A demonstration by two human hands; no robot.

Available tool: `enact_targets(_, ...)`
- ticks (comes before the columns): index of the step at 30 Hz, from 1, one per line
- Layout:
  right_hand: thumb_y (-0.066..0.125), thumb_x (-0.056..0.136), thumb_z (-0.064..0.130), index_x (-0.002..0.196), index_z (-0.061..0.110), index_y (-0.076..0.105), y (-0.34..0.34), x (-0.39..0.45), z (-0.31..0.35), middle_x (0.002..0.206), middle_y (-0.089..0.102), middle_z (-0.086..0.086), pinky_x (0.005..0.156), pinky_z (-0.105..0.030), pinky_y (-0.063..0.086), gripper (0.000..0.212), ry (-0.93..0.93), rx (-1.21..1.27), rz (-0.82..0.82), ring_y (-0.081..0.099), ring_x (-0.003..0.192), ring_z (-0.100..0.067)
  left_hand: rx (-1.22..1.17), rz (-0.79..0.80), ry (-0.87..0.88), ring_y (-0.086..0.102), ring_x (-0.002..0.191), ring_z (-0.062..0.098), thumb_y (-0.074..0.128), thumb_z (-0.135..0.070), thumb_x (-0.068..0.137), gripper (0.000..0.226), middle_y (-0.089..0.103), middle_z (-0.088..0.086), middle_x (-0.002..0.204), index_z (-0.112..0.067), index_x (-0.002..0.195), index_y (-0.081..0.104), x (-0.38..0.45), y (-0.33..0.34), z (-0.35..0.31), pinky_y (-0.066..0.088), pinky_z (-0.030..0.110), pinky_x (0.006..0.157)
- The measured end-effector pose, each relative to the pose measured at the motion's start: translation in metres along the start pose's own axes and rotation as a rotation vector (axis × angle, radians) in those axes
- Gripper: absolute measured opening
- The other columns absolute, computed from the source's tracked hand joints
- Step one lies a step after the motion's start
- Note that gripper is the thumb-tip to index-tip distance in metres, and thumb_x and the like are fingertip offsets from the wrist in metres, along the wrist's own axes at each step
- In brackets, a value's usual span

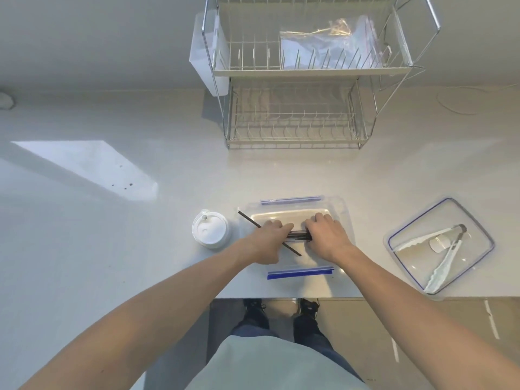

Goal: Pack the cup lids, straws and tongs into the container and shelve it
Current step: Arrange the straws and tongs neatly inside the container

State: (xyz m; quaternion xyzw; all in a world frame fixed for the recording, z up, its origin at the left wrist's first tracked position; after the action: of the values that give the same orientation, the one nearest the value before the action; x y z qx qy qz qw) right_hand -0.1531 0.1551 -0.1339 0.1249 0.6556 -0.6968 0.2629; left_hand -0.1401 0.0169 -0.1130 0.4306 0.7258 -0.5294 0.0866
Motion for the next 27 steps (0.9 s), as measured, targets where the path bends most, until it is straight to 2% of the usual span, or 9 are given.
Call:
enact_targets(2,0.054,0.09,0.019,0.12,0.02,0.062,-0.001,0.0,0.001,0.119,0.057,-0.009,0.092,-0.041,0.041,0.031,-0.02,-0.063,0.002,0.049,0.116,-0.033,-0.062,-0.067,-0.023,0.05,0.113,0.033,0.054,0.006,0.086,0.063,0.047,0.014,0.124,-0.012,0.144,0.037,0.004,-0.003,0.001,0.05,0.045,0.09)
enact_targets(6,0.06,0.091,0.024,0.113,0.019,0.058,-0.003,0.0,-0.003,0.113,0.057,-0.008,0.083,-0.038,0.041,0.022,-0.029,0.075,0.054,0.055,0.109,-0.031,-0.267,-0.228,-0.032,0.053,0.118,0.032,0.055,-0.004,0.094,0.054,0.052,0.016,0.13,-0.009,0.146,0.042,0.012,-0.001,-0.007,0.046,0.042,0.101)
enact_targets(8,0.066,0.09,0.023,0.12,0.018,0.056,-0.006,0.0,-0.01,0.116,0.055,-0.006,0.084,-0.035,0.045,0.032,-0.019,0.204,0.085,0.057,0.109,-0.03,-0.345,-0.267,-0.066,0.052,0.122,0.031,0.057,-0.008,0.096,0.053,0.052,0.014,0.134,-0.01,0.147,0.043,0.014,0.003,-0.01,0.045,0.04,0.104)
enact_targets(11,0.068,0.089,0.014,0.139,0.016,0.049,-0.007,-0.001,-0.018,0.132,0.049,-0.004,0.095,-0.032,0.046,0.053,-0.012,0.323,0.222,0.056,0.12,-0.028,-0.458,-0.271,-0.147,0.051,0.126,0.027,0.06,-0.008,0.093,0.055,0.05,0.01,0.139,-0.013,0.146,0.045,0.014,0.008,-0.007,0.045,0.039,0.106)
enact_targets(15,0.074,0.085,0.03,0.146,0.018,0.046,-0.009,-0.003,-0.017,0.138,0.051,-0.003,0.101,-0.035,0.047,0.068,-0.046,0.284,0.29,0.057,0.121,-0.025,-0.596,-0.293,-0.223,0.051,0.129,0.024,0.064,-0.003,0.086,0.062,0.051,0.01,0.142,-0.015,0.145,0.048,0.015,0.004,-0.006,0.044,0.037,0.107)
enact_targets(17,0.072,0.087,0.033,0.142,0.02,0.05,-0.009,-0.004,-0.017,0.134,0.053,-0.004,0.095,-0.036,0.049,0.06,-0.051,0.188,0.248,0.059,0.117,-0.027,-0.635,-0.279,-0.232,0.051,0.13,0.023,0.069,-0.005,0.084,0.066,0.051,0.008,0.142,-0.015,0.145,0.048,0.014,0.002,-0.008,0.045,0.033,0.105)
enact_targets(21,0.06,0.093,0.023,0.114,0.018,0.063,-0.009,-0.008,-0.01,0.12,0.058,-0.008,0.079,-0.035,0.047,0.022,-0.091,0.0,0.139,0.063,0.104,-0.029,-0.568,-0.171,-0.176,0.044,0.139,0.022,0.072,-0.014,0.086,0.072,0.044,0.006,0.154,-0.012,0.151,0.042,0.008,0.003,-0.011,0.039,0.027,0.108)
enact_targets(24,0.061,0.091,0.017,0.112,0.017,0.064,-0.01,-0.01,-0.01,0.117,0.059,-0.008,0.077,-0.036,0.05,0.021,-0.091,-0.049,0.135,0.065,0.1,-0.03,-0.411,-0.13,-0.115,0.027,0.151,0.021,0.07,-0.027,0.089,0.079,0.029,0.005,0.165,-0.015,0.157,0.032,0.0,-0.003,-0.01,0.028,0.033,0.121)
enact_targets(27,0.055,0.093,0.009,0.117,0.015,0.062,-0.01,-0.01,-0.01,0.12,0.058,-0.01,0.077,-0.036,0.047,0.026,-0.09,-0.098,0.145,0.064,0.106,-0.031,-0.351,-0.078,-0.109,0.012,0.156,0.024,0.07,-0.034,0.09,0.084,0.013,0.002,0.17,-0.021,0.16,0.025,-0.009,-0.013,-0.008,0.021,0.041,0.125)
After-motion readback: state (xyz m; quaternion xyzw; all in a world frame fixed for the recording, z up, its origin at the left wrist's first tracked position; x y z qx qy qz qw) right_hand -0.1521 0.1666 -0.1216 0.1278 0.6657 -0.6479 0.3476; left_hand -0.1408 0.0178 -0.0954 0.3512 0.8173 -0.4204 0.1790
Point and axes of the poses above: each hand's wrist, its own x-axis towards the middle knuckle, its own y-axis out of the palm, z = x × y, the point moved 7 cm from there along x, towards the middle knuckle
